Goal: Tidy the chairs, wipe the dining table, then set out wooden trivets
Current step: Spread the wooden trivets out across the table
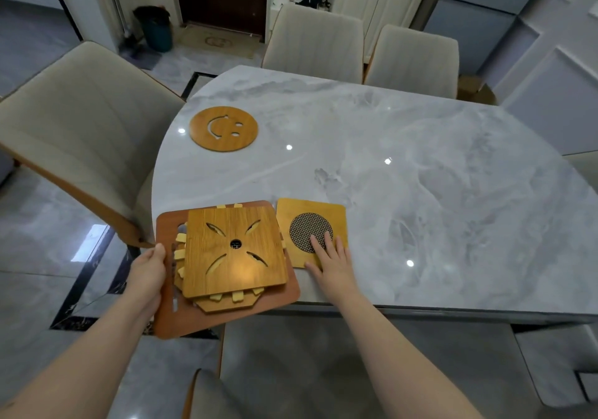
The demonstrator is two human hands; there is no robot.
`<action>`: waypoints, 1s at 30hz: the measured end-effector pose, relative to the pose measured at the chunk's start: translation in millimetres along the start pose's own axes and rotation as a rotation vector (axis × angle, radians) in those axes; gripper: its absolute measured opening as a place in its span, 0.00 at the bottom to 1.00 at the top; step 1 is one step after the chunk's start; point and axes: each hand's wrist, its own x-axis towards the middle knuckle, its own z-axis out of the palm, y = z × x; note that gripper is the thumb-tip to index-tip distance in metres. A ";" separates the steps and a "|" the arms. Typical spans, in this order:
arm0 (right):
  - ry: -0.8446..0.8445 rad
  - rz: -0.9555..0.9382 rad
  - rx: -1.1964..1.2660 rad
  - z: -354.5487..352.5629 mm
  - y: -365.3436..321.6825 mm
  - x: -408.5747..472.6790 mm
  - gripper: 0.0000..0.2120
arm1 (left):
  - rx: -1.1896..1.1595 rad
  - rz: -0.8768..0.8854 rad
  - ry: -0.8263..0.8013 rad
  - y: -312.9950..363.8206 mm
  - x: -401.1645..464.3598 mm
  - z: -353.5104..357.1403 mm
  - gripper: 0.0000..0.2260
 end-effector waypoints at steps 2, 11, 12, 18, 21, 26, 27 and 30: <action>0.007 0.003 0.006 0.7 -0.1 3.4 0.29 | 0.008 -0.005 -0.001 3.2 -0.4 1.0 0.15; 0.004 0.004 0.023 2.4 1.3 8.2 0.30 | -0.002 0.037 -0.011 9.9 -1.4 10.5 0.16; 0.001 0.005 0.027 1.2 0.9 7.5 0.30 | -0.009 0.050 -0.018 10.2 -2.1 12.3 0.14; 0.001 0.025 0.337 -26.7 -3.7 6.1 0.22 | -0.005 0.083 -0.041 15.3 -9.1 21.8 0.13; 0.264 0.070 0.524 -45.3 -8.5 -8.3 0.11 | 0.012 0.097 -0.080 18.3 -16.6 33.5 0.14; 0.343 0.168 0.668 -64.6 -10.1 -48.4 0.08 | 0.006 0.174 -0.168 22.6 -40.0 70.9 0.14; 0.332 0.204 0.699 -66.2 -7.5 -55.9 0.09 | 0.004 0.184 -0.191 23.0 -45.5 78.8 0.14; 0.302 0.348 0.677 -74.9 10.9 -87.1 0.17 | 0.025 0.218 -0.265 23.0 -70.8 105.7 0.15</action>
